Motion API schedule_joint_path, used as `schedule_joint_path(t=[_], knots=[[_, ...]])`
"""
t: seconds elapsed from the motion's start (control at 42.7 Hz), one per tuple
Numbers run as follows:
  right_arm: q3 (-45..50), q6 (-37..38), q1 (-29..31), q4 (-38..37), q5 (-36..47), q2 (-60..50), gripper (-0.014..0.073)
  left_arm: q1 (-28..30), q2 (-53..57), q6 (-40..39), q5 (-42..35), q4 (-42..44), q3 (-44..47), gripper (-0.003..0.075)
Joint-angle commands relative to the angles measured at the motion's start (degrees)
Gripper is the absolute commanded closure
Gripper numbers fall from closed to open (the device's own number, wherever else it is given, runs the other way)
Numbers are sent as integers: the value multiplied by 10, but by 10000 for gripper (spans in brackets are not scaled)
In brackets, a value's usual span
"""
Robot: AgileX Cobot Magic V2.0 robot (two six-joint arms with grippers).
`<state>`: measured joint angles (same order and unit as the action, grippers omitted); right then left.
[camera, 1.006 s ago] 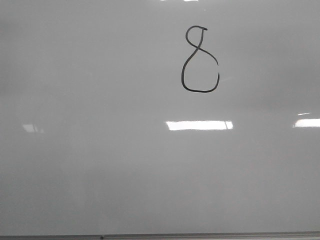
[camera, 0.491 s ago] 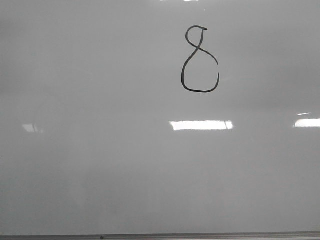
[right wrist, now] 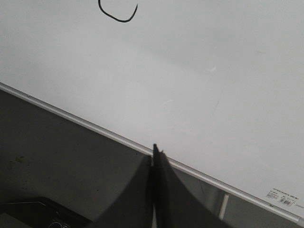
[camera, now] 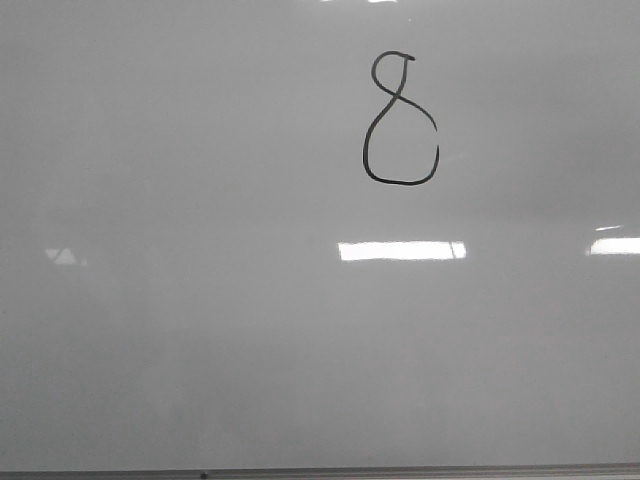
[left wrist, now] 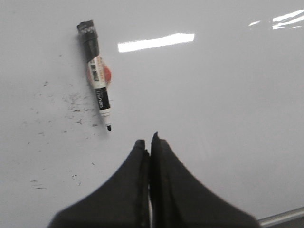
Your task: Write number 8 on whiteboard
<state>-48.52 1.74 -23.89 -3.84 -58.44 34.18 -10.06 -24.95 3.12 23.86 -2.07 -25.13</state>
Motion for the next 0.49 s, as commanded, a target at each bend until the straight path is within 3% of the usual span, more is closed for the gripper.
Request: schedule_joint_path(t=[0.0,0.257,0.468], knots=[[-14,0,4,-8,39,1,662,30,47,8,-94,-17,41,741],[-14,0,4,-8,39,1,662,93,171,8,-197,-17,173,741],[-14,0,4,-8,39,1,662,124,247,7,-206,-17,228,741]])
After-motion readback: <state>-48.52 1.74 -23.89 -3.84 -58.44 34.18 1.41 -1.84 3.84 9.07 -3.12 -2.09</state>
